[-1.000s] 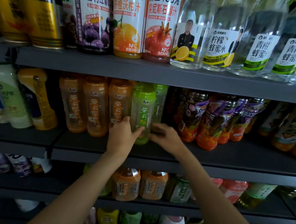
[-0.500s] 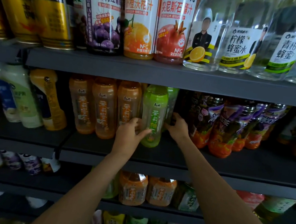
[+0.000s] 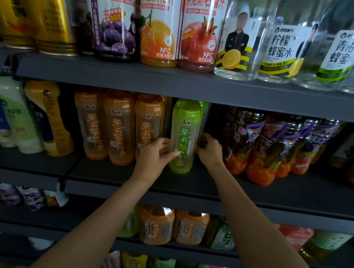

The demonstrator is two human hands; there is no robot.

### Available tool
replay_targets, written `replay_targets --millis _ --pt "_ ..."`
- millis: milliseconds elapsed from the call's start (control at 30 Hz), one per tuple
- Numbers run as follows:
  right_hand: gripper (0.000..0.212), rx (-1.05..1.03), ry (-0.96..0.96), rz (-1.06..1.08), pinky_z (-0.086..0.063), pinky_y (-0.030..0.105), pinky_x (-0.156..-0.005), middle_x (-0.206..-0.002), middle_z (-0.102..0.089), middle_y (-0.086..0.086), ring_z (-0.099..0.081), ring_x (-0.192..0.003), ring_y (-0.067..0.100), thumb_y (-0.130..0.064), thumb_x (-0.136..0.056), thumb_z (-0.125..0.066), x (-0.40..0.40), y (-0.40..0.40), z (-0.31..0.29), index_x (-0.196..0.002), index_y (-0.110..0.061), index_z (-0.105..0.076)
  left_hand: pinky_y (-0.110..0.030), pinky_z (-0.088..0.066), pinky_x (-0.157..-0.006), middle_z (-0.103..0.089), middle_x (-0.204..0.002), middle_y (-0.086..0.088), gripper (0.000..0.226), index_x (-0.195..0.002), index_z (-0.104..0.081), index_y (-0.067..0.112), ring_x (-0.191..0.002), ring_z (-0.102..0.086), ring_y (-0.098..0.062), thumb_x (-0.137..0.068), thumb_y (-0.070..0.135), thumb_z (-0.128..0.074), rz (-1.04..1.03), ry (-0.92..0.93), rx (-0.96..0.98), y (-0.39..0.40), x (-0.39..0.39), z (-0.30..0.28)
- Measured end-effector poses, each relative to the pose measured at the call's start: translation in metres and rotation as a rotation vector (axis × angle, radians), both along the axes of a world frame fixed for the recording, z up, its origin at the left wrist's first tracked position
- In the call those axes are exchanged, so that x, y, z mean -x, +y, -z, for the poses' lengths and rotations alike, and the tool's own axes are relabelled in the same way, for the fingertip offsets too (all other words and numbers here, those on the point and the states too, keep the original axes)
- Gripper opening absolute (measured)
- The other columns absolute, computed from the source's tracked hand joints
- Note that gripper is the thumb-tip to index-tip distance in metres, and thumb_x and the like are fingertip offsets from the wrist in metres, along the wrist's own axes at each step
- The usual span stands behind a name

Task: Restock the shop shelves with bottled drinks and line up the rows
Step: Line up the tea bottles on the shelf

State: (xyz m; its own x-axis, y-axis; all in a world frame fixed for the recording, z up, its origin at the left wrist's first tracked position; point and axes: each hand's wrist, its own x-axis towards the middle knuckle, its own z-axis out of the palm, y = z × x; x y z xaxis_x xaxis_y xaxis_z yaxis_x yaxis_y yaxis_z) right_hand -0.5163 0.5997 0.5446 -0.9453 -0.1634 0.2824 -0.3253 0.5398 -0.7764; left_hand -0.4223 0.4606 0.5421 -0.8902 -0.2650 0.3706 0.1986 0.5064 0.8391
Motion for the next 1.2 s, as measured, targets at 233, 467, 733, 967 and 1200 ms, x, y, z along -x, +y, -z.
replay_targets --millis 233,467,733,967,1200 --pt "0.042 0.014 -0.069 0.005 -0.044 0.034 -0.098 -0.121 -0.061 0.012 -0.055 -0.114 0.026 -0.010 -0.083 -0.066 0.002 0.013 -0.002 -0.123 -0.004 -0.054 -0.021 -0.047 -0.090 -0.064 -0.118 -0.008 0.043 -0.118 -0.057 0.005 -0.109 -0.059 -0.012 -0.080 0.018 -0.069 0.013 0.012 -0.005 0.003 0.003 0.000" --pt "0.043 -0.032 -0.124 -0.012 -0.046 0.041 -0.098 -0.116 -0.064 0.013 -0.057 -0.111 0.029 -0.008 -0.086 -0.056 0.017 0.015 0.002 -0.129 -0.014 -0.052 -0.018 -0.047 -0.086 -0.066 -0.113 -0.006 0.040 -0.115 -0.059 0.006 -0.105 -0.061 -0.010 -0.079 0.020 -0.070 0.008 0.062 0.045 0.023 0.006 -0.002" --pt "0.065 0.245 -0.216 -0.205 -0.041 0.040 -0.105 -0.136 -0.046 0.006 -0.045 -0.126 0.018 0.014 -0.081 -0.052 -0.030 0.033 0.008 -0.140 -0.007 -0.033 0.001 -0.040 -0.075 -0.065 -0.116 -0.006 0.039 -0.117 -0.058 0.006 -0.102 -0.056 -0.003 -0.082 0.019 -0.068 -0.018 0.063 0.081 0.029 0.006 -0.003" --pt "0.074 0.101 -0.174 -0.145 -0.039 0.020 -0.095 -0.131 -0.051 0.005 -0.049 -0.121 0.019 -0.016 -0.078 -0.073 -0.055 0.022 0.014 -0.139 -0.010 -0.031 -0.019 -0.045 -0.088 -0.064 -0.113 -0.006 0.036 -0.121 -0.055 0.006 -0.104 -0.061 -0.014 -0.087 0.016 -0.061 -0.170 0.136 0.128 0.029 -0.021 0.016" --pt "0.062 0.028 -0.039 -0.021 -0.041 0.030 -0.095 -0.127 -0.051 0.011 -0.049 -0.119 0.025 -0.017 -0.076 -0.074 -0.060 0.007 0.024 -0.127 -0.005 -0.040 -0.030 -0.042 -0.096 -0.049 -0.126 -0.011 0.048 -0.126 -0.044 0.004 -0.118 -0.049 -0.025 -0.085 0.020 -0.064 -0.558 0.098 0.063 0.007 -0.037 0.030"
